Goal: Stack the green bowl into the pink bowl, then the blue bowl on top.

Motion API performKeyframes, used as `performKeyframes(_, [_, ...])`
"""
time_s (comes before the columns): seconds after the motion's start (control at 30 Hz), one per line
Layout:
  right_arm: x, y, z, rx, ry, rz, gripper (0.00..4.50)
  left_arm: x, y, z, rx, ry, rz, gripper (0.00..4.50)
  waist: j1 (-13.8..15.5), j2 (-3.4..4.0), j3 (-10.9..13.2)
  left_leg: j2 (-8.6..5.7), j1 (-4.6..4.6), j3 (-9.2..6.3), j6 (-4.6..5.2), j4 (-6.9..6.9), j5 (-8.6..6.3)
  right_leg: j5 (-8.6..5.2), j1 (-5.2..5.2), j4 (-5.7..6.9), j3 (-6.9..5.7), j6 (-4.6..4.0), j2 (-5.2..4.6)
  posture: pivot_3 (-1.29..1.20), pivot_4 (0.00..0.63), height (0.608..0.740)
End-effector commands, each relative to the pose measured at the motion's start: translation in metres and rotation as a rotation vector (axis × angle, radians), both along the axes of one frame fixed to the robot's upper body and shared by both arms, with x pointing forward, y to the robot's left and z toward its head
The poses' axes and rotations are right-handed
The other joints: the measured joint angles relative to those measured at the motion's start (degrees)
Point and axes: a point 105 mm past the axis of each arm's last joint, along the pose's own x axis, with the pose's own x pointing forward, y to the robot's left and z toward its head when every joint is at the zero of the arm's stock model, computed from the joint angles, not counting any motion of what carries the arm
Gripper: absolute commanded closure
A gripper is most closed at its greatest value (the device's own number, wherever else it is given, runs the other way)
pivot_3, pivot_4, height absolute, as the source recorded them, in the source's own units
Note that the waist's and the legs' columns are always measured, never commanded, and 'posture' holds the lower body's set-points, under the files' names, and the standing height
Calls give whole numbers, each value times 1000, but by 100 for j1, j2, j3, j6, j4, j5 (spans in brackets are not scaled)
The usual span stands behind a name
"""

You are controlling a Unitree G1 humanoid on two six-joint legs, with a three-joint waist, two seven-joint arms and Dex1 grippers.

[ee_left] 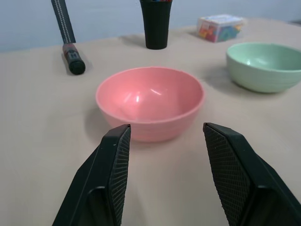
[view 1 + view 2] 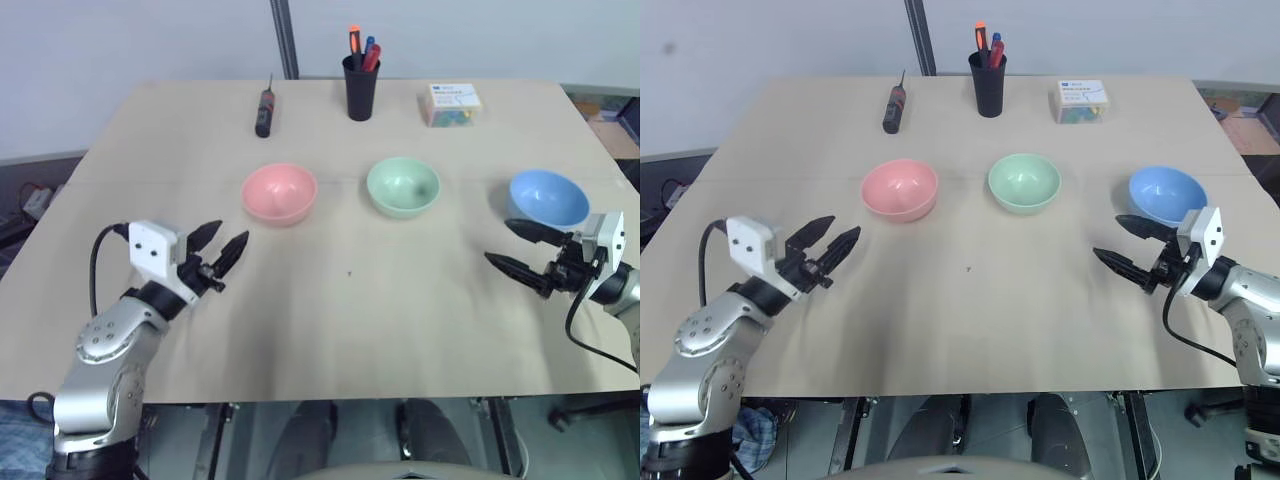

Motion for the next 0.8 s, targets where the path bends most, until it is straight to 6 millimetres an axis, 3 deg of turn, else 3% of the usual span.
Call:
performKeyframes(0.03, [-13, 18, 16, 25, -54, 69, 725, 15, -3, 8, 78, -14, 0, 1910, 0, 0, 0, -3, -1, -5, 0, 1, 0, 0, 0, 1, -3, 0, 0, 0, 150, 740])
performKeyframes(0.23, [-27, 26, 17, 42, -48, 86, 725, 41, -14, 15, 200, -14, -45, 1910, -10, -1, 0, -4, -6, -6, -1, -2, 0, -1, -4, -2, -2, 0, 0, 0, 150, 740])
performKeyframes(0.53, [-34, 23, 11, 46, -44, 58, 725, 61, -45, 18, 332, -28, -266, 1910, -4, -2, 1, -5, -4, -6, -1, -1, 1, -1, -3, 1, -3, 1, 0, 0, 150, 740])
performKeyframes(0.8, [-35, 20, 4, 14, -49, 37, 725, 76, -57, 8, 433, 18, -349, 1910, -20, -3, 1, -6, -5, -5, 0, 0, 1, -1, -3, 0, -3, 2, 1, 0, 150, 740])
